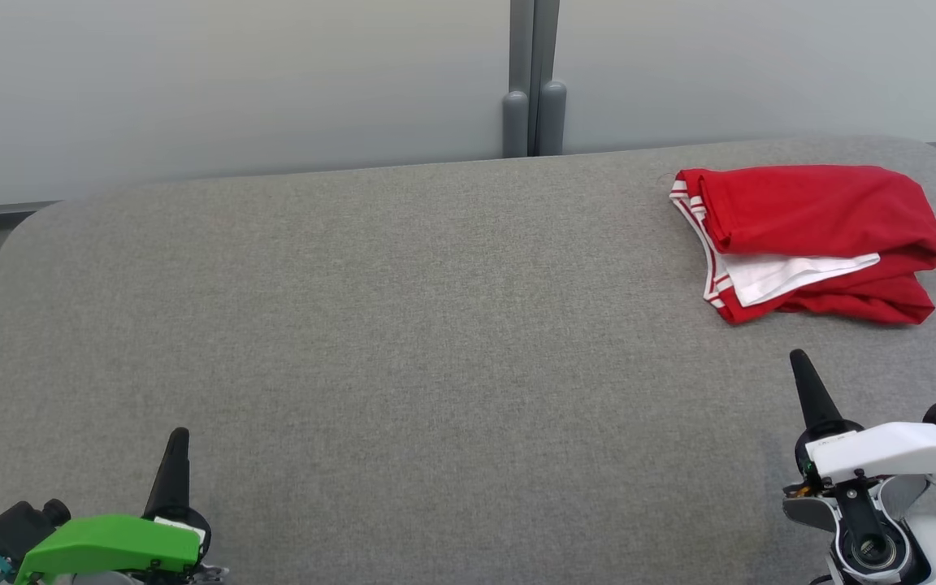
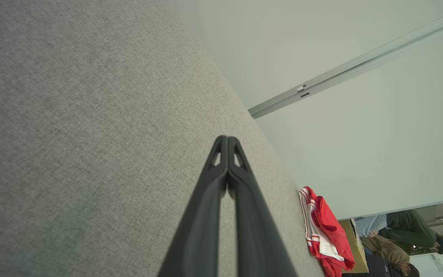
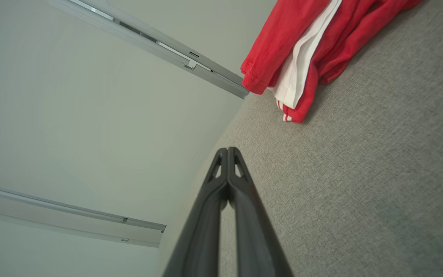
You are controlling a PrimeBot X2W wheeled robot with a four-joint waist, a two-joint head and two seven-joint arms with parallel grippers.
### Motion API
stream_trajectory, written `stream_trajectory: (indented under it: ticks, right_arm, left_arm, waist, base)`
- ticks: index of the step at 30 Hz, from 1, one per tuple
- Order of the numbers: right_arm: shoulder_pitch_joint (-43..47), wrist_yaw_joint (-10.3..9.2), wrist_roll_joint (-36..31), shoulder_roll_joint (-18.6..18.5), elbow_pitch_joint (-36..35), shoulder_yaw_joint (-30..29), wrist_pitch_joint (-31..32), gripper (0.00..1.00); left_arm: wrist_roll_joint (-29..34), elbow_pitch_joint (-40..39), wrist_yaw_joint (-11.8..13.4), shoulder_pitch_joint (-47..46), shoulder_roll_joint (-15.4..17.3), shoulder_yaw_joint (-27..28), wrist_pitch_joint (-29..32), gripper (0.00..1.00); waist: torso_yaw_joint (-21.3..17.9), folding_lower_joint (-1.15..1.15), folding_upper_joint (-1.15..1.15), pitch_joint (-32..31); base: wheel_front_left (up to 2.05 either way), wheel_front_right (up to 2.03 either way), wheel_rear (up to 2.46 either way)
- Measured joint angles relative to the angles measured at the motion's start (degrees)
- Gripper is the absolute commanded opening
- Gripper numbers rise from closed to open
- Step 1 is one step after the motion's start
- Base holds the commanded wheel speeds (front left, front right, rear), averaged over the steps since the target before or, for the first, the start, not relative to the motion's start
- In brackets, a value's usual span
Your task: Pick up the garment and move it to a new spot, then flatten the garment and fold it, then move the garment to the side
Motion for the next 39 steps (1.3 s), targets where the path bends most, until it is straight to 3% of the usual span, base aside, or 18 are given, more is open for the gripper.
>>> stream_trajectory:
  ticks: [39]
  right_arm:
    - [-2.7,5.41,28.7,1.0,3.2,-8.1,6.2,0.0]
  left_arm:
    - [-26.3,4.1,-5.5,-5.0,0.0,3.7,6.7,0.0]
  waist:
    - [1.7,0.0,0.0,0.1]
  base:
    - [0.0,0.0,0.0]
